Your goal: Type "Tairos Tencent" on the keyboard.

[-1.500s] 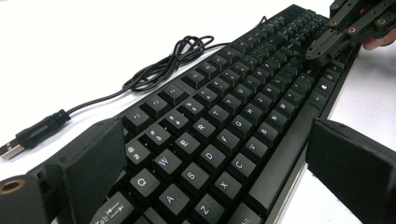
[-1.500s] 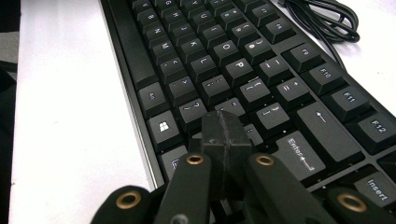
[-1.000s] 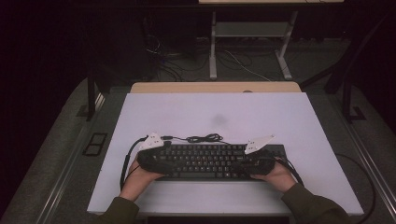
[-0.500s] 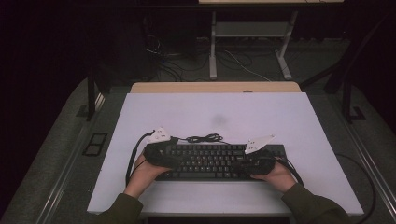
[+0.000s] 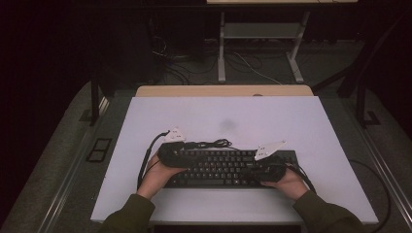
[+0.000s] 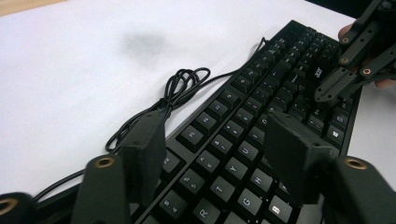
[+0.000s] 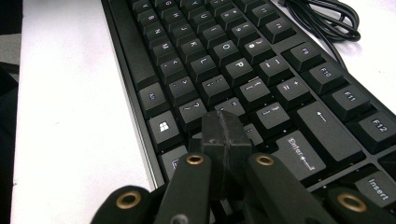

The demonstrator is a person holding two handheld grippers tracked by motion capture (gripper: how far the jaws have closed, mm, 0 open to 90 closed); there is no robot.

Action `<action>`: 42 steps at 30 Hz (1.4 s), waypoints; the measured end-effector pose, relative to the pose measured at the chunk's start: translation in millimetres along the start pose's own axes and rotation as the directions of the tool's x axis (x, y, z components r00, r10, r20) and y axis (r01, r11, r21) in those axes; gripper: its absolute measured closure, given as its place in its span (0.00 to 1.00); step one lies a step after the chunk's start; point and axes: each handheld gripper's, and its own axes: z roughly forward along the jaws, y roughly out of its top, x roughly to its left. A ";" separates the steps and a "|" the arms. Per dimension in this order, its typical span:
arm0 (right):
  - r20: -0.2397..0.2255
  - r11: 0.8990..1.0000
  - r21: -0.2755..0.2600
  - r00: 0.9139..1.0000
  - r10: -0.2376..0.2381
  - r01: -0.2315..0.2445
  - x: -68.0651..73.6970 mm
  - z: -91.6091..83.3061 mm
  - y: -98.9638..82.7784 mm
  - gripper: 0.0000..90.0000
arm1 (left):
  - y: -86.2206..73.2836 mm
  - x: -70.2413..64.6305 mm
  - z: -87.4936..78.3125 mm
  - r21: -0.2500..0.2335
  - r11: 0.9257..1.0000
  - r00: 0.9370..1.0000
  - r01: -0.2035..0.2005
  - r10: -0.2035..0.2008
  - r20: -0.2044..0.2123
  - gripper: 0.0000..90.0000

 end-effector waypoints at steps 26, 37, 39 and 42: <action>0.002 1.000 -0.001 1.000 0.003 -0.003 0.3 0.1 -0.1 1.00 | -7.4 -4.3 16.0 0.147 0.989 0.999 -0.018 0.014 0.028 0.97; 0.002 1.000 -0.001 1.000 0.004 -0.004 0.4 0.1 -0.2 1.00 | -10.3 -3.2 16.7 0.182 0.983 1.000 -0.018 0.014 0.026 0.98; 0.002 1.000 -0.001 1.000 0.004 -0.004 0.4 0.1 -0.2 1.00 | -10.5 -3.0 16.8 0.187 0.982 0.999 -0.021 0.016 0.028 0.98; 0.002 1.000 -0.001 1.000 0.004 -0.004 0.3 0.1 -0.2 1.00 | -10.7 -3.2 17.5 0.192 0.981 0.999 -0.025 0.020 0.030 0.98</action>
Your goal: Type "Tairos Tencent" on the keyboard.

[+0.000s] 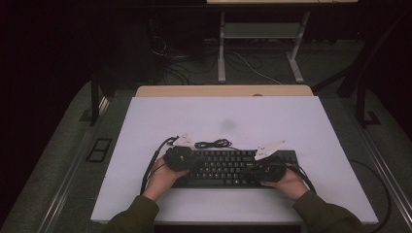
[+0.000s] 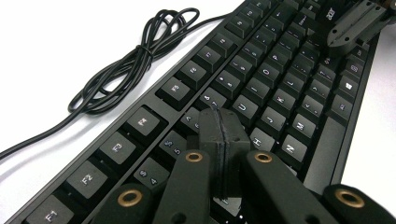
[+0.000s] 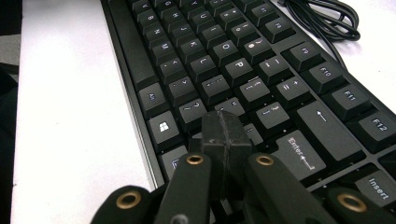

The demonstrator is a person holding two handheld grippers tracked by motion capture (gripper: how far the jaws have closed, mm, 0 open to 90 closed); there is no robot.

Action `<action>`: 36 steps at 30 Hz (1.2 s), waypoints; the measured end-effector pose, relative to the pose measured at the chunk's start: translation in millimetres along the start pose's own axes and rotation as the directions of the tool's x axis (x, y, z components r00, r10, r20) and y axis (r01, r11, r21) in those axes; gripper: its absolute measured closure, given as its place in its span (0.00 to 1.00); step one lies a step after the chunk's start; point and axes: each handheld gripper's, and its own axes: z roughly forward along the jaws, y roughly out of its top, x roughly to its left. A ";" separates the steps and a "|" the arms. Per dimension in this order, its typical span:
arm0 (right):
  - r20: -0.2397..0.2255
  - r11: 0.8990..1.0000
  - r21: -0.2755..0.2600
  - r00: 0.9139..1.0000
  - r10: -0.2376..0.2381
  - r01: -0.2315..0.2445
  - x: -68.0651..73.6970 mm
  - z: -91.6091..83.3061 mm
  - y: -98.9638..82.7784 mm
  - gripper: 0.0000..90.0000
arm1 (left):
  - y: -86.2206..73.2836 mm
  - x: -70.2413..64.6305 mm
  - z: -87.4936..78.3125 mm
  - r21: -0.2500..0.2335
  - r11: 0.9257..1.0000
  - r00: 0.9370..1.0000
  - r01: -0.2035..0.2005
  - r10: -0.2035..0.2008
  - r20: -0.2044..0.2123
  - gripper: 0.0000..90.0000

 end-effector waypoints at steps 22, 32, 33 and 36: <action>0.001 1.000 0.001 1.000 0.002 -0.002 0.2 0.0 0.1 1.00 | -0.6 -0.4 1.4 -0.001 1.000 1.000 0.001 -0.001 0.010 0.98; 0.003 1.000 0.000 1.000 -0.001 0.001 0.5 0.0 0.2 1.00 | -0.2 0.7 -5.2 -0.019 1.000 1.000 -0.001 0.001 0.000 0.98; 0.003 1.000 0.001 1.000 -0.001 0.001 0.6 0.0 0.2 1.00 | -0.1 0.6 -5.6 -0.020 1.000 1.000 -0.006 0.006 -0.002 0.97; 0.003 1.000 0.001 1.000 0.000 0.000 0.6 -0.2 0.1 1.00 | -0.3 -0.6 -6.4 -0.028 1.000 1.000 -0.004 0.003 -0.007 0.95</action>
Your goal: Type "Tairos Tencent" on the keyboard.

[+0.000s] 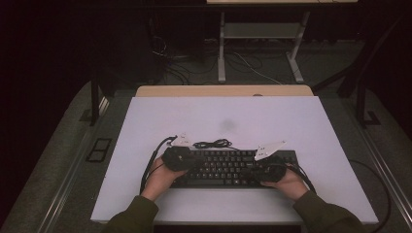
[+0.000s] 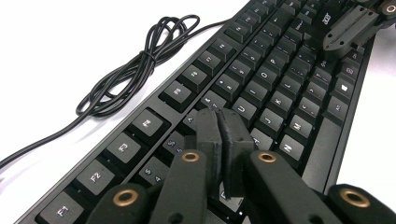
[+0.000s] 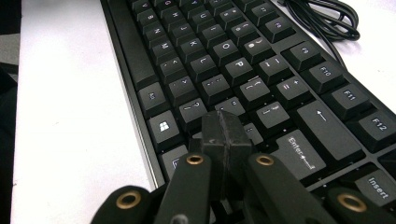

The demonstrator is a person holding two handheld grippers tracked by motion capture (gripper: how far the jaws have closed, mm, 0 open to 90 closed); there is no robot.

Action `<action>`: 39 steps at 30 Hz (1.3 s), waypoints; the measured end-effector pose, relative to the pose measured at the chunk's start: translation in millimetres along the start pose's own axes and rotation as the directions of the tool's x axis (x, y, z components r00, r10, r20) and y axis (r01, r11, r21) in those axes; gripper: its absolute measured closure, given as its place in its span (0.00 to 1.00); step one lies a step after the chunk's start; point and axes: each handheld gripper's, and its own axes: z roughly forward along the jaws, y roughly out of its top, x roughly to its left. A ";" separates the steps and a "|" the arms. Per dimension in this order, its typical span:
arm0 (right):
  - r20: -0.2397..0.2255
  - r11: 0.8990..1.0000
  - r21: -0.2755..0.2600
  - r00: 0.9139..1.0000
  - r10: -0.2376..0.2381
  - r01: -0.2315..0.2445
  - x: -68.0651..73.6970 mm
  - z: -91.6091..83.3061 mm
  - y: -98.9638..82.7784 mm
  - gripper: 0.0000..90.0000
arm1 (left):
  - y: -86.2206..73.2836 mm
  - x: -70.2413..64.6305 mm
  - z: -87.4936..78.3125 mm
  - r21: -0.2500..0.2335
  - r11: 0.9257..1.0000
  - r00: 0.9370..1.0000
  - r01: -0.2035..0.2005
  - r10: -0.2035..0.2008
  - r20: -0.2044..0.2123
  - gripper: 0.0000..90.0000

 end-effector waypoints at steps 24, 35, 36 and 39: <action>-0.005 0.998 -0.060 1.000 0.024 -0.025 -1.1 -7.9 0.8 0.95 | -10.3 -2.1 -14.6 -0.081 0.997 0.999 0.003 -0.006 -0.036 0.45; 0.017 0.991 -0.103 0.996 0.092 -0.090 -6.1 -10.9 -1.6 0.56 | -17.1 -1.5 -22.5 -0.121 0.993 0.998 0.013 -0.019 -0.052 0.33; 0.024 0.990 -0.108 0.995 0.094 -0.091 -6.5 -11.0 -2.0 0.53 | -17.8 -1.8 -23.2 -0.128 0.992 0.998 0.024 -0.031 -0.051 0.33; 0.050 0.987 -0.121 0.992 0.114 -0.107 -7.4 -12.8 -2.3 0.45 | -19.3 -1.6 -25.5 -0.132 0.991 0.998 0.026 -0.032 -0.051 0.31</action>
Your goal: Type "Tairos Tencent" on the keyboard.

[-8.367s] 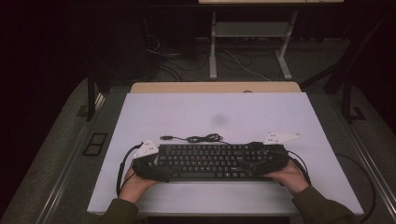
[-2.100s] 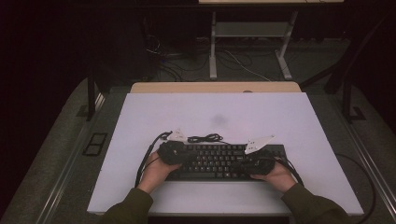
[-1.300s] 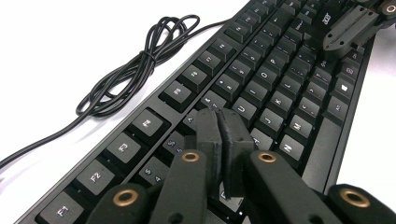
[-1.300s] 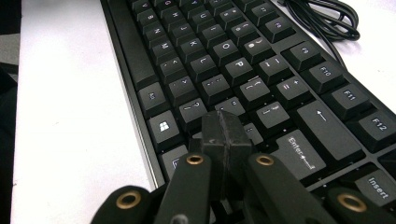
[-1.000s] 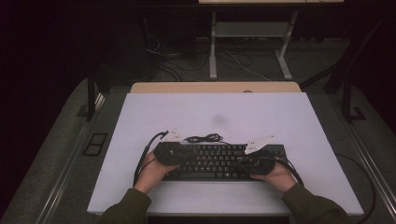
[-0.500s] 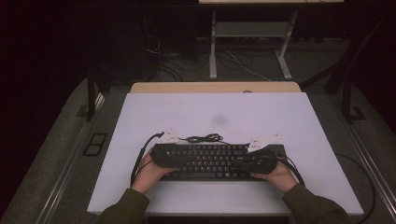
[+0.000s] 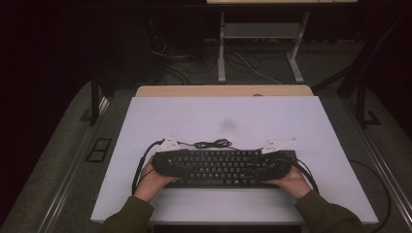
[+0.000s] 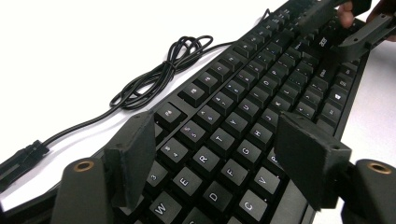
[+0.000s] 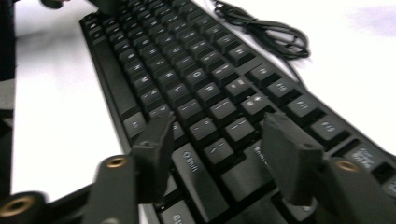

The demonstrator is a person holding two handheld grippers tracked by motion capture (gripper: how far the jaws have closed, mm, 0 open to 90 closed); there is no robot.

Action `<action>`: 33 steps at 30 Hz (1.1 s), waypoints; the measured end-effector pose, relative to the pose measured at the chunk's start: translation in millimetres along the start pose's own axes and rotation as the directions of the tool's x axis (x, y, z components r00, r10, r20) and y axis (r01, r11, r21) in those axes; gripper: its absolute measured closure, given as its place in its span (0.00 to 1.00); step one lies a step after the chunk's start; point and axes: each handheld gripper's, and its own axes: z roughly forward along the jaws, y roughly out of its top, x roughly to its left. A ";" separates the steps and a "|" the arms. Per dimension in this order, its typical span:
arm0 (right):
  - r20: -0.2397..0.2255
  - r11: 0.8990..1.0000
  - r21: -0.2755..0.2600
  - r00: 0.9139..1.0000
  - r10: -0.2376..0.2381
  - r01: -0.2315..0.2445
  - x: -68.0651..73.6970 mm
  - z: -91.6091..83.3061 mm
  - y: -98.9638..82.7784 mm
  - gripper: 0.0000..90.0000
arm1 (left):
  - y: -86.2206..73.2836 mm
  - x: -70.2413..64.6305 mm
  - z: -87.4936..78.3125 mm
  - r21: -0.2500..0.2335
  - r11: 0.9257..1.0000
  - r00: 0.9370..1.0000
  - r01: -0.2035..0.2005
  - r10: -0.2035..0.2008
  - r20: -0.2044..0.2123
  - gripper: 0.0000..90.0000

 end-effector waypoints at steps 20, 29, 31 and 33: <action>0.031 0.999 -0.030 0.999 0.020 -0.020 -5.7 -4.7 -3.5 0.36 | -18.0 3.8 -21.6 -0.041 0.999 0.999 0.021 -0.022 -0.025 0.29; 0.036 0.999 -0.031 0.999 0.019 -0.018 -5.6 -5.6 -4.4 0.36 | -30.0 4.3 -30.3 -0.045 0.998 0.999 0.033 -0.035 -0.042 0.30; 0.036 0.999 -0.030 0.999 0.017 -0.016 -5.2 -5.6 -4.6 0.36 | -32.7 4.6 -30.2 -0.041 0.998 0.998 0.039 -0.041 -0.048 0.30; 0.036 0.999 -0.030 0.999 0.015 -0.014 -5.2 -5.7 -4.6 0.36 | -33.0 5.0 -29.6 -0.041 0.998 0.998 0.042 -0.044 -0.046 0.31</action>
